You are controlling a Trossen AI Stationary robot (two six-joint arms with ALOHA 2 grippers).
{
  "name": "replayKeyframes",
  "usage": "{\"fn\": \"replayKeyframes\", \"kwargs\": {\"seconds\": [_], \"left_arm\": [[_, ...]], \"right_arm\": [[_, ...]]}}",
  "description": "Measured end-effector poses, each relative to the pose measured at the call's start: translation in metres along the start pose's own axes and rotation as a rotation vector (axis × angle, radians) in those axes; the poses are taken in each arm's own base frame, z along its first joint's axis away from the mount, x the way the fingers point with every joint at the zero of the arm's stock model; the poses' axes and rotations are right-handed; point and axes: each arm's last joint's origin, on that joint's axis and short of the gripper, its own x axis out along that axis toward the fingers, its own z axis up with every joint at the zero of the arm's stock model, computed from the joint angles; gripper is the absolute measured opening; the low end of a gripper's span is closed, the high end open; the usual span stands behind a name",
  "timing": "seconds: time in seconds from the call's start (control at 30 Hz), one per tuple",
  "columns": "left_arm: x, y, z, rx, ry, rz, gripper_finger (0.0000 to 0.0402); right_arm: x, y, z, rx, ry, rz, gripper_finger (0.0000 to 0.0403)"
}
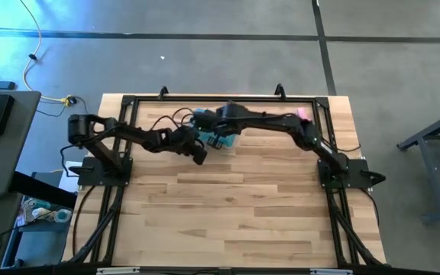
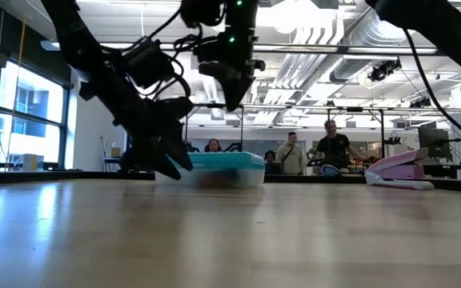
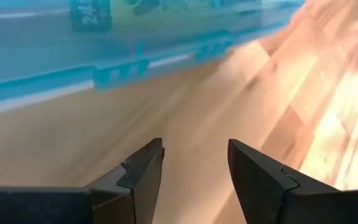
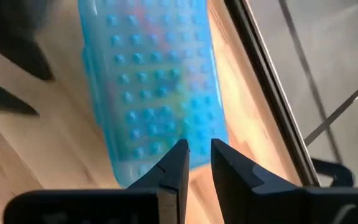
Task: Pack school essentials
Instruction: Close the blue supply box
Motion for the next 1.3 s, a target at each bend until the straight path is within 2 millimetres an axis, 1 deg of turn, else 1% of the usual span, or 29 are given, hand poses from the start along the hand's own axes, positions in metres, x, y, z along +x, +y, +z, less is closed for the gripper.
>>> {"fn": "replayKeyframes", "kwargs": {"seconds": [0.17, 0.27, 0.4, 0.53, 0.67, 0.77, 0.83, 0.97, 1.07, 1.2, 1.3], "left_arm": [[-0.018, -0.008, 0.0, 0.052, 0.008, 0.009, 0.017], [-0.03, -0.011, 0.004, 0.078, -0.025, 0.006, 0.017], [-0.05, -0.01, 0.016, 0.121, -0.103, 0.007, 0.017], [-0.072, -0.004, 0.03, 0.183, -0.197, 0.018, 0.017], [-0.093, 0.007, 0.045, 0.196, -0.286, 0.046, 0.017], [-0.104, 0.017, 0.054, 0.205, -0.332, 0.058, 0.017], [-0.111, 0.021, 0.061, 0.206, -0.347, 0.051, 0.017], [-0.125, 0.026, 0.083, 0.254, -0.341, 0.07, 0.017], [-0.134, 0.027, 0.098, 0.311, -0.331, 0.114, 0.017], [-0.14, 0.033, 0.109, 0.312, -0.307, 0.156, 0.017], [-0.139, 0.039, 0.109, 0.314, -0.266, 0.162, 0.017]], "right_arm": [[-0.011, -0.03, 0.0, 0.105, -0.005, 0.042, 0.006], [-0.02, -0.047, 0.0, 0.136, -0.026, 0.057, 0.006], [-0.032, -0.067, -0.001, 0.18, -0.047, 0.117, 0.006], [-0.049, -0.09, -0.004, 0.225, -0.085, 0.123, 0.006], [-0.066, -0.112, -0.01, 0.27, -0.121, 0.13, 0.006], [-0.074, -0.126, -0.015, 0.294, -0.128, 0.145, 0.006], [-0.077, -0.132, -0.019, 0.3, -0.118, 0.133, 0.006], [-0.072, -0.135, -0.022, 0.295, -0.078, 0.106, 0.006], [-0.059, -0.132, -0.022, 0.27, -0.053, 0.117, 0.006], [-0.032, -0.125, -0.021, 0.271, -0.024, 0.238, 0.006], [-0.015, -0.117, -0.02, 0.284, -0.01, 0.353, 0.006]]}}
